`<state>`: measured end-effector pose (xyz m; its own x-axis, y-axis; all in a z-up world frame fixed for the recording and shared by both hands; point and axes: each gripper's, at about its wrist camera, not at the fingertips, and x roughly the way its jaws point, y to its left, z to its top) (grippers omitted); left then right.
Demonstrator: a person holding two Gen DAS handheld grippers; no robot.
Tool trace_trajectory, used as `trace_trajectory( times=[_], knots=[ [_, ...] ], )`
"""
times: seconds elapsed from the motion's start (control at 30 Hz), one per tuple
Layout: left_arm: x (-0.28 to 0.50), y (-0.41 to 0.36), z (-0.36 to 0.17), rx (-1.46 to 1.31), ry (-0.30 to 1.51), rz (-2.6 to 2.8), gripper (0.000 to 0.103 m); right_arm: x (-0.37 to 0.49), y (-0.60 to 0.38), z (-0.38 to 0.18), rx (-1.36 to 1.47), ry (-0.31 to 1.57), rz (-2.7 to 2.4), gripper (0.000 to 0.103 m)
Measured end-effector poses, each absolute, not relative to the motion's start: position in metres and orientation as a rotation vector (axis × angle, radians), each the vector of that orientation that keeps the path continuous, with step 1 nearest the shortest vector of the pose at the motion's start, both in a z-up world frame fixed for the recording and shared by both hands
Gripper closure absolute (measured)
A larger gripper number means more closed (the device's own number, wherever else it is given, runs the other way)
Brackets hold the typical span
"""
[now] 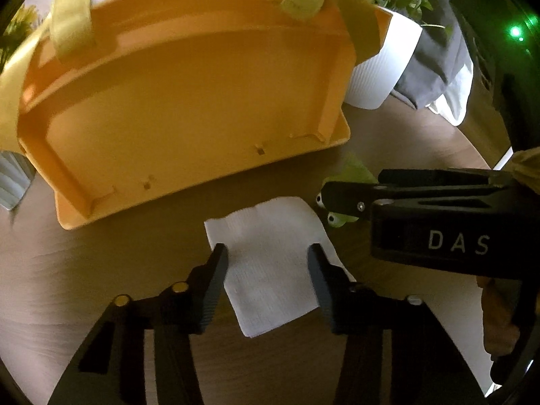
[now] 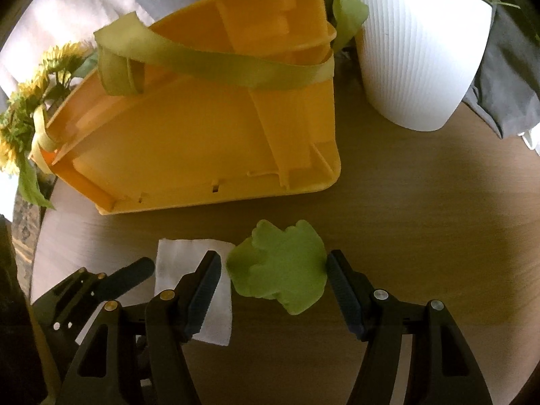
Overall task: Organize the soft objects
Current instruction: 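Grasp the white cloth with left tool while right tool grasps the green frog sponge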
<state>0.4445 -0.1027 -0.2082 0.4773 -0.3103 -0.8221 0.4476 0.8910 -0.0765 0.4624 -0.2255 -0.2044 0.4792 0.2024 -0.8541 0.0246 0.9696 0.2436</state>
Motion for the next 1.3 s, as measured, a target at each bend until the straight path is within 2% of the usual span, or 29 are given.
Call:
trace_trajectory(
  times=[0.13, 0.2, 0.4, 0.97, 1.3],
  knots=[
    [0.443, -0.105, -0.210, 0.169, 0.962, -0.455, 0.067, 0.463, -0.221, -0.205, 0.212, 1.072, 0.104, 0.037],
    [0.444, -0.105, -0.209, 0.168, 0.960, -0.451, 0.080, 0.462, -0.220, -0.205, 0.208, 1.070, 0.103, 0.037],
    [0.446, -0.100, -0.210, 0.146, 0.965, -0.436, 0.096, 0.461, -0.217, -0.205, 0.198, 1.063, 0.094, 0.039],
    [0.443, -0.081, -0.179, 0.067, 0.896, -0.407, 0.099, 0.454, -0.219, -0.202, 0.217, 1.053, 0.099, 0.041],
    [0.434, -0.076, -0.156, 0.049, 0.822, -0.416, 0.101, 0.446, -0.217, -0.178, 0.212, 1.001, 0.109, 0.041]
  ],
)
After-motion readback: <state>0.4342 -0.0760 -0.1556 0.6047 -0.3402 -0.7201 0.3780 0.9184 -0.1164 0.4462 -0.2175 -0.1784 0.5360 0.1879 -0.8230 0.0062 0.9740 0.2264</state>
